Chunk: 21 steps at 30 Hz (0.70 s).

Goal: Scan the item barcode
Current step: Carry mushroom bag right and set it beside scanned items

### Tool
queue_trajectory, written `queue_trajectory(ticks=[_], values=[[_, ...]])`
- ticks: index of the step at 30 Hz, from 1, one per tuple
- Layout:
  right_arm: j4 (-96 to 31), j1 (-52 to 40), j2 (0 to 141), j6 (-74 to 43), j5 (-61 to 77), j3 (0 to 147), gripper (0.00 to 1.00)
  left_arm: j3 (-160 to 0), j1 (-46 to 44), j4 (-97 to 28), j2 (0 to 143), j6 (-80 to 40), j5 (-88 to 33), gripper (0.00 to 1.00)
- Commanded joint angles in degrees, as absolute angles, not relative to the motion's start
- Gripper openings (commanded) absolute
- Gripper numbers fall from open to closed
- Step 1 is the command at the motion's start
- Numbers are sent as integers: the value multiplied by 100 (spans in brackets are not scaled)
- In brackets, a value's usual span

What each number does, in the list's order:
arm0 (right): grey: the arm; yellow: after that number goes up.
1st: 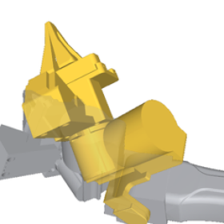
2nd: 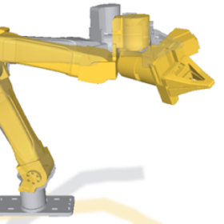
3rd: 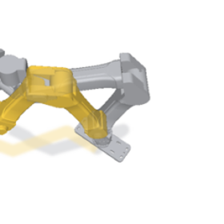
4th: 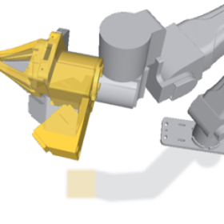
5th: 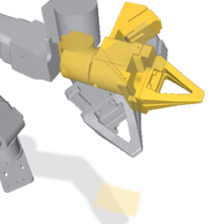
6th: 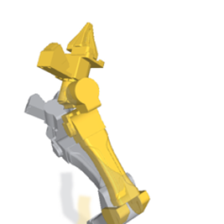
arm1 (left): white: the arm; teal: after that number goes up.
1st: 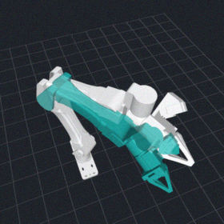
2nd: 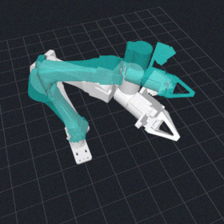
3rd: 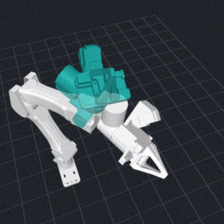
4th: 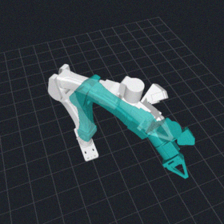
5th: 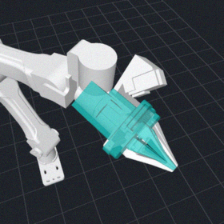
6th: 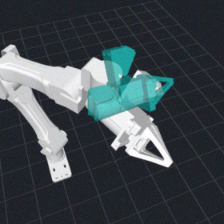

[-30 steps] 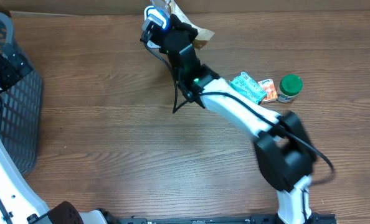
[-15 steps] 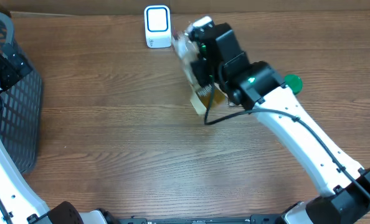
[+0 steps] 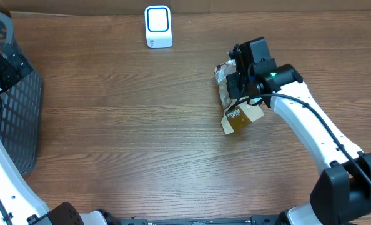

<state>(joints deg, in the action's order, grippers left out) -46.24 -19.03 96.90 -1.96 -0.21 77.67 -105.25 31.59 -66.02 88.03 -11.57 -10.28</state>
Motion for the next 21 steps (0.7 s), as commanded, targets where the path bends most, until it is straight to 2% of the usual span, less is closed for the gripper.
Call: queue_trajectory(ticks=[1,10,21], values=[[-4493,-1887,9815,110,58,7599,4,-10547,3148,-6582,8774,-1046,-1009,100],[-4705,-1776,9915,-239,-8,7588,4,-10547,3148,-6582,8774,-1046,-1009,100],[-4711,-864,9913,-497,-23,7575,4,-10547,3148,-6582,8774,-1046,-1009,99]])
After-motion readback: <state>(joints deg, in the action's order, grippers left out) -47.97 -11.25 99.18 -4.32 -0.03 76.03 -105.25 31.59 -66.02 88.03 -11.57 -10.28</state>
